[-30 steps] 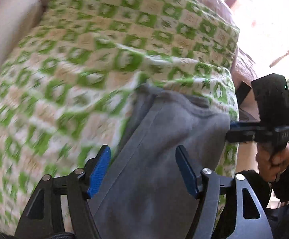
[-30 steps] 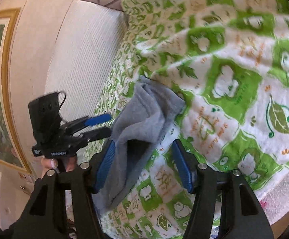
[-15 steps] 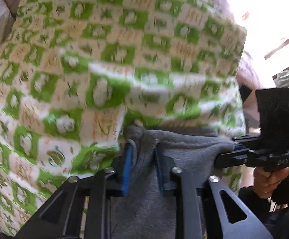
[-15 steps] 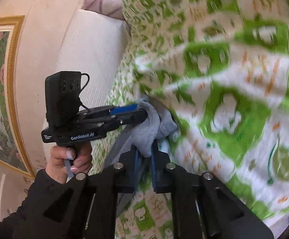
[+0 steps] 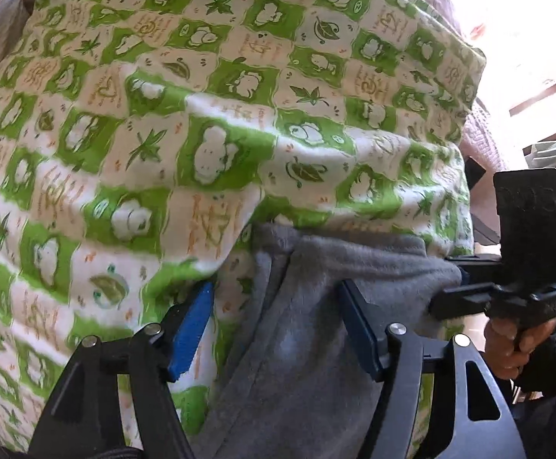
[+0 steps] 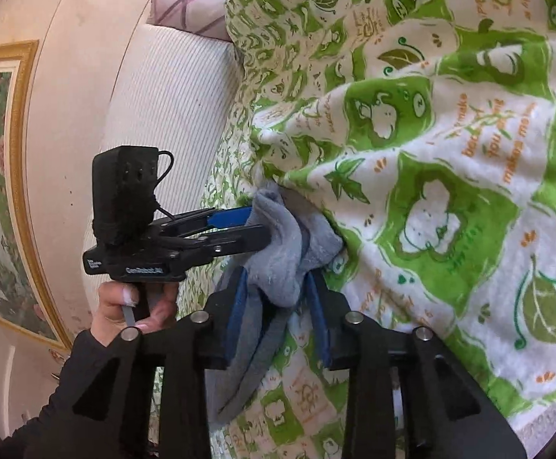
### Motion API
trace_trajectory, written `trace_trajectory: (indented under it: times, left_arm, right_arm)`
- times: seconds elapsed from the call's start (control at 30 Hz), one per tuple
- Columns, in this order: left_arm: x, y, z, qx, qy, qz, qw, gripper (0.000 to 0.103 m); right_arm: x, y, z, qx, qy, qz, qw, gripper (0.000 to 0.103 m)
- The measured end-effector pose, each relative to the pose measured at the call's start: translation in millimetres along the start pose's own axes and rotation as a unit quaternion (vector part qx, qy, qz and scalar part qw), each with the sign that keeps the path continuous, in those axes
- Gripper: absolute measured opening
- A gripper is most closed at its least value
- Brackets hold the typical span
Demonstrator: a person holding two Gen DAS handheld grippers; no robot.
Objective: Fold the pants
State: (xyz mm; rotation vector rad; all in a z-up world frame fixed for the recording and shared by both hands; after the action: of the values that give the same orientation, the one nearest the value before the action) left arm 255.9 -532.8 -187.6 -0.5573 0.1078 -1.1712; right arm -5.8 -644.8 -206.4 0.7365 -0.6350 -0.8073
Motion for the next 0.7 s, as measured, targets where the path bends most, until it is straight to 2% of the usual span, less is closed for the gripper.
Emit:
trace_trajectory:
  times: [0.07, 0.1, 0.13, 0.17, 0.2, 0.27, 0.3, 0.47, 0.7]
  left_arm:
    - [4, -4, -4, 0.008, -0.001, -0.010, 0.9999, 0.067]
    - [4, -6, -4, 0.014, -0.004, -0.017, 0.9998, 0.062]
    - [7, -9, -8, 0.016, -0.007, -0.019, 0.9997, 0.050]
    - [7, -10, -9, 0.015, -0.010, -0.019, 0.9996, 0.042]
    - [7, -10, -8, 0.006, -0.013, -0.015, 0.9998, 0.028]
    - [4, -8, 0, 0.003, -0.023, -0.011, 0.9997, 0.019]
    - [3, -10, 2, 0.004, -0.027, -0.012, 0.9996, 0.017]
    - [-5, -24, 35, -0.003, -0.063, -0.021, 0.9978, 0.009]
    - [-36, -40, 111, -0.039, -0.159, -0.011, 0.9865, 0.009]
  right_arm:
    - [2, -1, -1, 0.014, -0.003, -0.010, 1.000, 0.033]
    - [2, -3, 0, 0.024, -0.006, -0.018, 1.000, 0.033]
    - [2, -4, 0, 0.029, -0.009, -0.021, 0.999, 0.033]
    - [1, -3, -3, 0.021, -0.009, -0.013, 1.000, 0.033]
    - [0, -3, -4, 0.013, -0.006, -0.008, 1.000, 0.028]
    - [2, -3, -2, 0.009, -0.010, -0.010, 1.000, 0.016]
    - [2, -3, -1, 0.008, -0.011, -0.012, 1.000, 0.014]
    - [-1, 18, 18, 0.007, -0.033, 0.022, 0.999, 0.013]
    - [-14, 93, 51, 0.009, -0.071, 0.135, 0.988, 0.013]
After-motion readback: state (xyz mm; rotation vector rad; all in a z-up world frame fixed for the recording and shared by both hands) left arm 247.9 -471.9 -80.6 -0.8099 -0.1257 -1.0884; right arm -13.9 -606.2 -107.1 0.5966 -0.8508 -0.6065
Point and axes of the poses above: each gripper's, at about its wrist camera, not at the fingertips, and z roughly against the way its jaws point, y to its left, x to its top, the point moved 2 cm from there along -z, roughly the way its jaws point, and after that the axes turned 10 degrees about -x, right-handed, at the moved point
